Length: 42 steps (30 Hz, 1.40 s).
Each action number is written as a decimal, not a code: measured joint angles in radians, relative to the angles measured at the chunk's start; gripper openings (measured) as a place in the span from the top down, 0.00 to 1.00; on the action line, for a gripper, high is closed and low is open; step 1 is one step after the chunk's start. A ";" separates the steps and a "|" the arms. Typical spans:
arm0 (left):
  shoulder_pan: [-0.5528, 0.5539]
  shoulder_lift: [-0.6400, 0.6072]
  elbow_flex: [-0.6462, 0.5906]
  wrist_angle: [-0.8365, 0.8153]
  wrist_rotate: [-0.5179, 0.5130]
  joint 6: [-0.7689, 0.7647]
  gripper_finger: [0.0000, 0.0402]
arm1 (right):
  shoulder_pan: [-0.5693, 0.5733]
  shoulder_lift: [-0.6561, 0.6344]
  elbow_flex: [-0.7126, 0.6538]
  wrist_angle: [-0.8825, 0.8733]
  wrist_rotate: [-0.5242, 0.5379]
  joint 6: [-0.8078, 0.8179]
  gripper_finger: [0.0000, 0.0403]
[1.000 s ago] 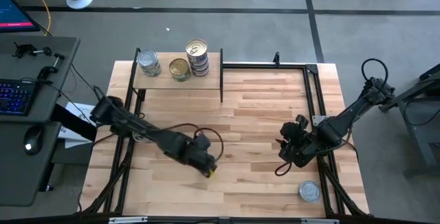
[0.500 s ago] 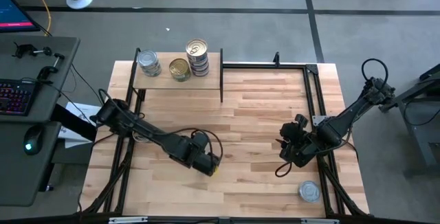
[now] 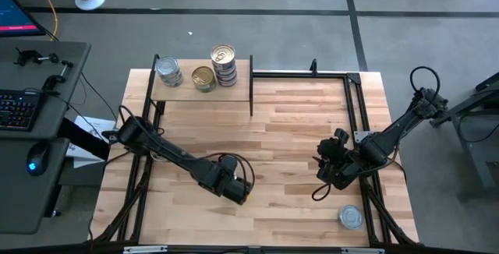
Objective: Stack canned seafood by type on shelf
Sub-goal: Stack the green-white tuna can on top of the green-white tuna cans on the shelf
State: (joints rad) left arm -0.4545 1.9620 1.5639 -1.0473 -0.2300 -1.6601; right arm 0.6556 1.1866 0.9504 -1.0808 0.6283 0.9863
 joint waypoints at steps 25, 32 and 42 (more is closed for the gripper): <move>-0.027 0.065 0.008 -0.010 0.037 -0.091 0.71 | 0.000 0.000 0.000 0.000 0.014 0.000 0.54; -0.021 -0.053 0.129 -0.167 -0.174 0.156 0.71 | 0.000 0.000 0.000 -0.002 0.018 0.012 0.54; 0.217 -0.342 0.474 -0.509 -0.538 0.917 0.71 | -0.031 0.001 0.000 0.058 0.019 0.064 0.54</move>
State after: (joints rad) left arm -0.2372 1.6201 2.0379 -1.5563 -0.7684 -0.7430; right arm 0.6251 1.1877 0.9504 -1.0227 0.6473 1.0500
